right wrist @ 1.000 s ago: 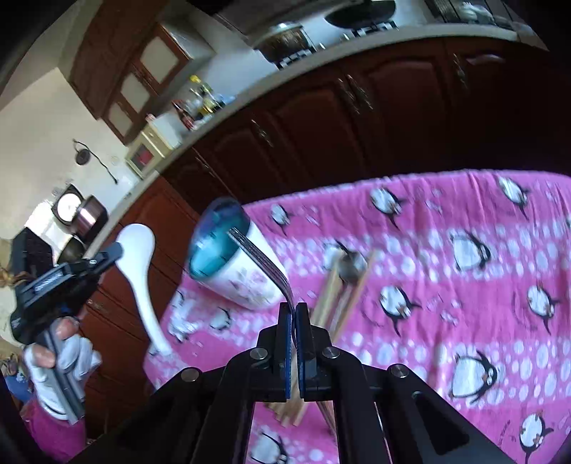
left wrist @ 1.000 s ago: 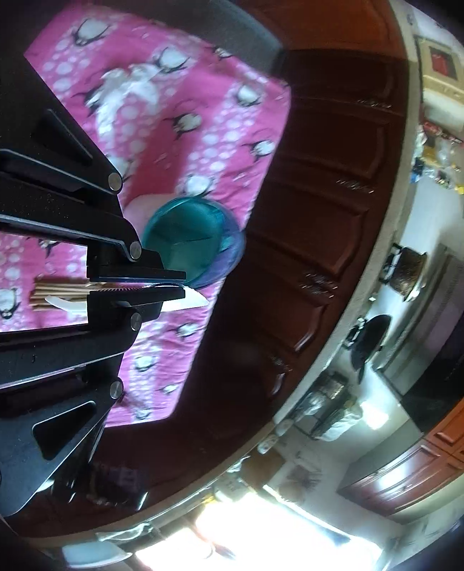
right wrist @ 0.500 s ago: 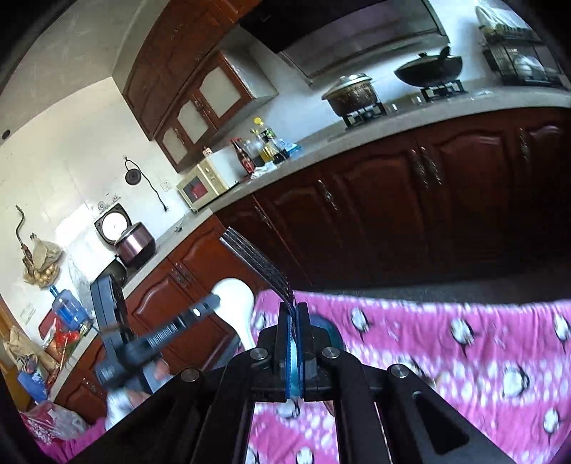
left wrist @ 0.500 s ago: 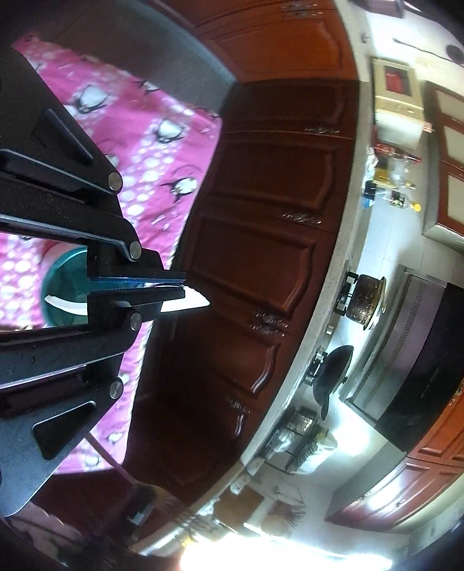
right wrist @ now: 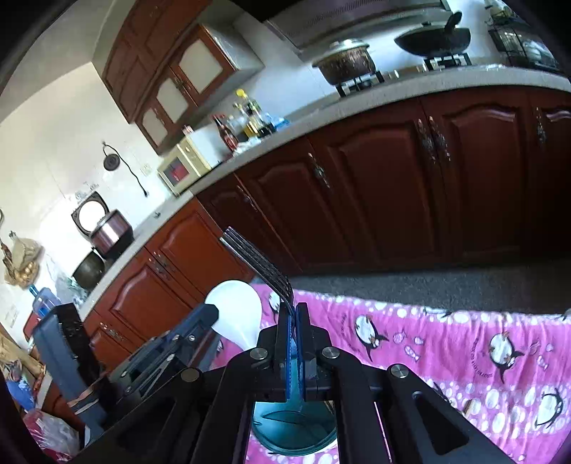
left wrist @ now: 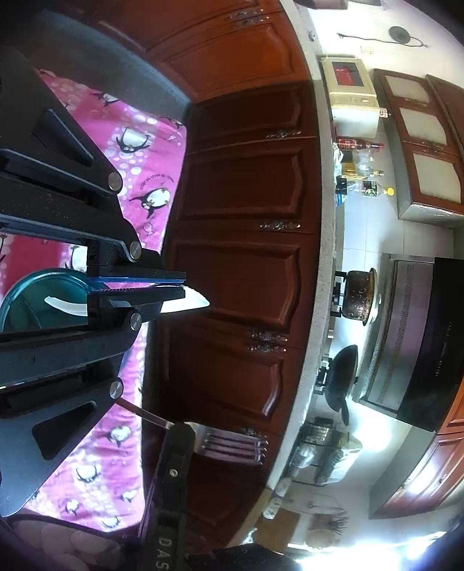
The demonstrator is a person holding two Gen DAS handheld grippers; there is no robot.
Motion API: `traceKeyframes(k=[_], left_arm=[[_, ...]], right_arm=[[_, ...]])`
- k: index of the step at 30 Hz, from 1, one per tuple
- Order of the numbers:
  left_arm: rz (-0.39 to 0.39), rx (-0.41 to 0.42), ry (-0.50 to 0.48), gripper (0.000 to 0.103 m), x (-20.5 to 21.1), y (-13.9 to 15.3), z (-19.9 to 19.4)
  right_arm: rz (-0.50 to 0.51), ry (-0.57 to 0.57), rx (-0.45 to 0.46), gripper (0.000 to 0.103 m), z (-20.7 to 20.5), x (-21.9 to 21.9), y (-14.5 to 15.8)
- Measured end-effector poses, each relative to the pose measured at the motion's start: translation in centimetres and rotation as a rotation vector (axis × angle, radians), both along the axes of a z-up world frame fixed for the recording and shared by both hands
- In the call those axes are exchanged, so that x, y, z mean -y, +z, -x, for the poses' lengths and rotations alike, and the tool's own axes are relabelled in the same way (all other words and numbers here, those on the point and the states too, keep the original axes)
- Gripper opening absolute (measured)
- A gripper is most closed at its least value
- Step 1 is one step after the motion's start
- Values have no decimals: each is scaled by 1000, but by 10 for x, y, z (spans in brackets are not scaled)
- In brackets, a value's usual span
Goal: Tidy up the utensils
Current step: 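Lift the white spoon with the left tool while the right tool carries the fork over the cup, then open the left tool dropping the spoon into the cup while the right tool releases the fork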
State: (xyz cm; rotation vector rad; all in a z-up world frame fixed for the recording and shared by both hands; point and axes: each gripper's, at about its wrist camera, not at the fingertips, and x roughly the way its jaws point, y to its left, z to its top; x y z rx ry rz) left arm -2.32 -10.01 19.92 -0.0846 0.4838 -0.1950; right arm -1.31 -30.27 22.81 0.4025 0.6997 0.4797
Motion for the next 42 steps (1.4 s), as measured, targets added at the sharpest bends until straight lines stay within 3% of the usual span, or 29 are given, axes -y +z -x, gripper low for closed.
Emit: traceKeyframes(k=[12,20,25,30,32,33,42], left_arm=[[30,-90,10,1,1,-36,11],[38,-132,4,1,4,-45,20],[59,-156,10,2,1,-46,21],[82,-171,11,15,-4,-42,26],[94,-172,6,34,-6,-41,29],[101,-173,4,36,-7,-40,31],[90,-186,-2,43,-4,-29,53]], right_arm=[[33,23,-104,2,-9,-9,-56],[63,37,-108,2,-7,-16,-62],[68,29,-113,11,-2,-12,-61],[61,16,-123,12,6,-6,-62],[49,12,-124,13,12,-3,-62],[44,10,-124,15,16,-2,-62],[50,3,-111,23,59,2,-56]])
